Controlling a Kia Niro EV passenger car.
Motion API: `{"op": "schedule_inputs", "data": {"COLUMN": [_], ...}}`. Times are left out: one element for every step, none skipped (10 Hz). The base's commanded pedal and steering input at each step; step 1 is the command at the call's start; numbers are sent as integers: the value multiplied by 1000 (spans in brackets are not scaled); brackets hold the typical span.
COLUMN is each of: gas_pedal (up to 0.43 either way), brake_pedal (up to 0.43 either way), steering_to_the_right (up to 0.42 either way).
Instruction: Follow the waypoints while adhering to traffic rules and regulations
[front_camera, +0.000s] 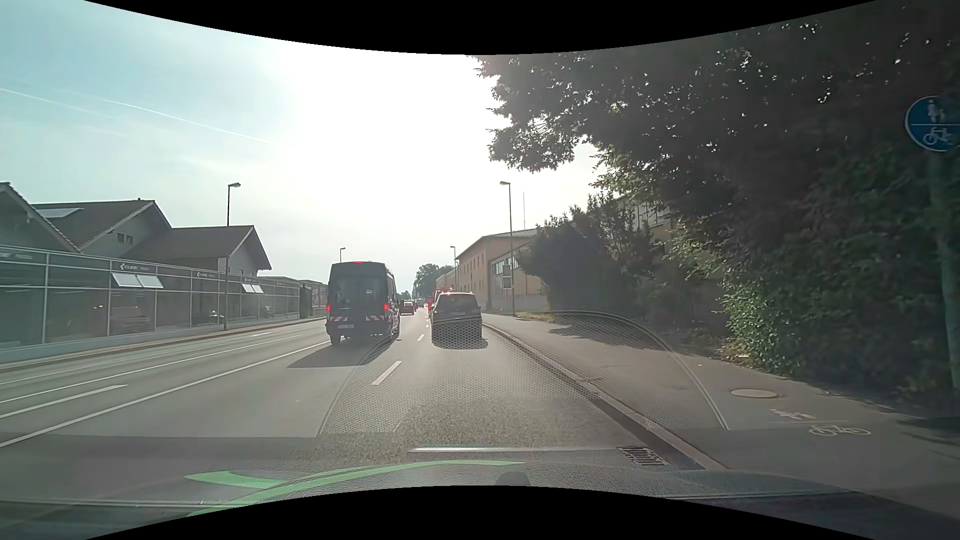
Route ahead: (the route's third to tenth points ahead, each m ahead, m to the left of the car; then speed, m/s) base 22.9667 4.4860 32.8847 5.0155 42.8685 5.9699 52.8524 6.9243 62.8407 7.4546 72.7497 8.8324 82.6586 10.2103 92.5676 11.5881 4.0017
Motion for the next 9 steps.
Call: {"op": "schedule_inputs", "data": {"gas_pedal": [0,0,0,0,0,0,0,0,0], "brake_pedal": [146,146,152,152,140,55,0,0,0], "steering_to_the_right": [-9,-9,-9,-9,-9,-10,-11,-11,-11]}}
